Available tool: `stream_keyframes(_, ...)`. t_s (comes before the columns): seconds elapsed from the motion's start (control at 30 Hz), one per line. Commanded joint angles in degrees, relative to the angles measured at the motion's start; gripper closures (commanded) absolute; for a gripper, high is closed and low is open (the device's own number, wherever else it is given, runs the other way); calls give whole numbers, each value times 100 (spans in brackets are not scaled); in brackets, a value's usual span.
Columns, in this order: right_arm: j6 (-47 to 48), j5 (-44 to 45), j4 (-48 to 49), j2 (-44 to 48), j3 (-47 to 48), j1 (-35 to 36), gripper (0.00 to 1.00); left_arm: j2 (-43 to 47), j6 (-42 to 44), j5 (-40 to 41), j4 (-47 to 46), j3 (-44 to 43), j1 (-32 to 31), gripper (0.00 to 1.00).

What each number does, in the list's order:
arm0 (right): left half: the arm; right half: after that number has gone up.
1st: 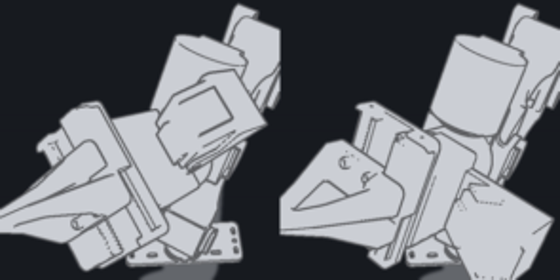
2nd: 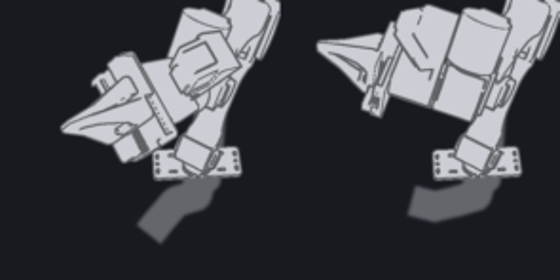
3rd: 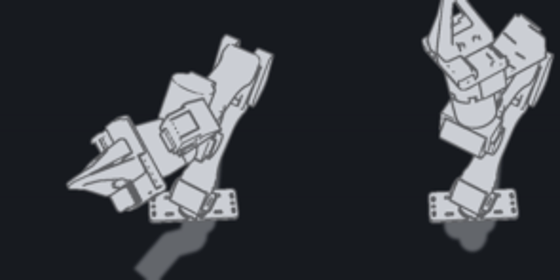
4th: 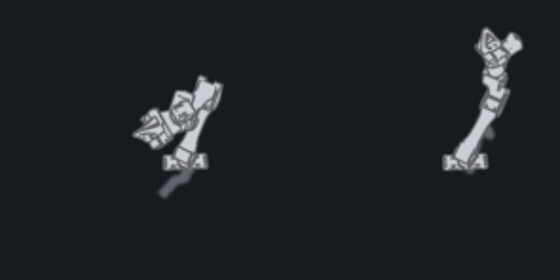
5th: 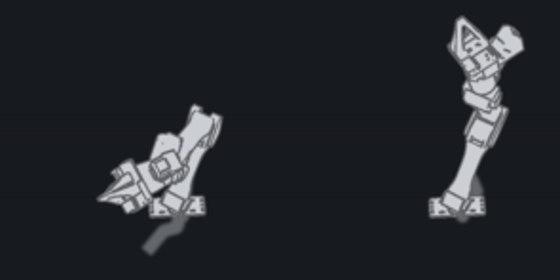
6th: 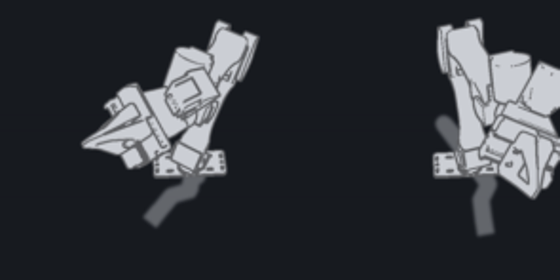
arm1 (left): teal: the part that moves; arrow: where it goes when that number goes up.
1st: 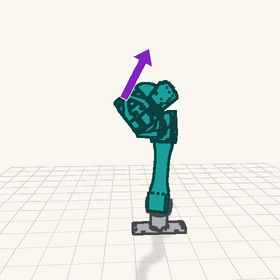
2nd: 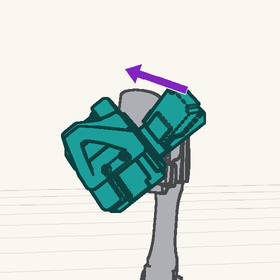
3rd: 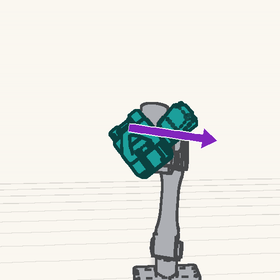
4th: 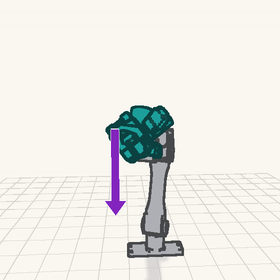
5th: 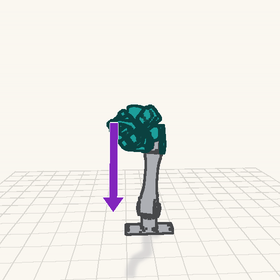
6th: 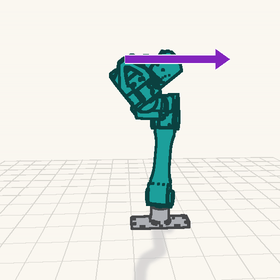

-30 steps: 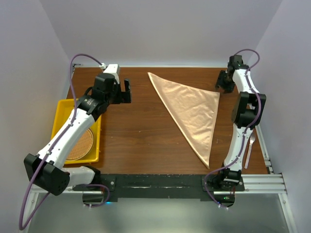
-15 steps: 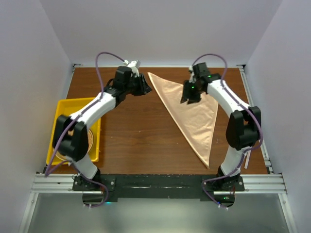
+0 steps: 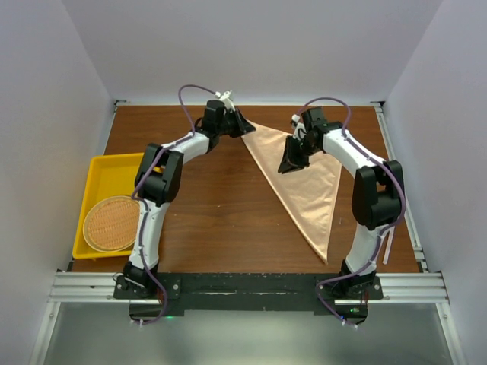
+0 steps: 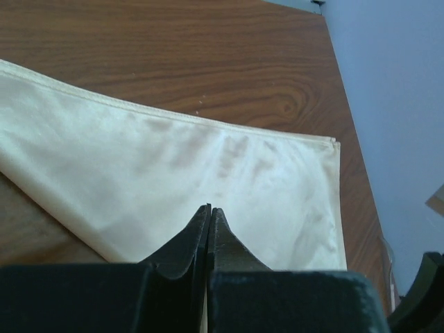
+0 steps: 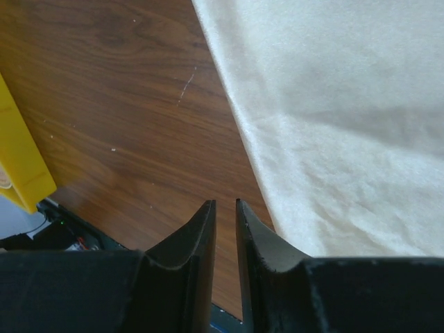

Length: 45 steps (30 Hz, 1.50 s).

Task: Fold the napkin, place the utensils inside, and roll it up
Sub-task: Fold the napkin

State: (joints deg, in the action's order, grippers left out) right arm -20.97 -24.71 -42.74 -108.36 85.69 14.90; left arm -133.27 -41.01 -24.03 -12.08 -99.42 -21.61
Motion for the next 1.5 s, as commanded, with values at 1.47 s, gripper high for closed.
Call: stream_keyframes(1.47, -1349, 2119, -797, 3443, -4948, -119, 79, -1386, -109, 689, -867, -535, 473, 100)
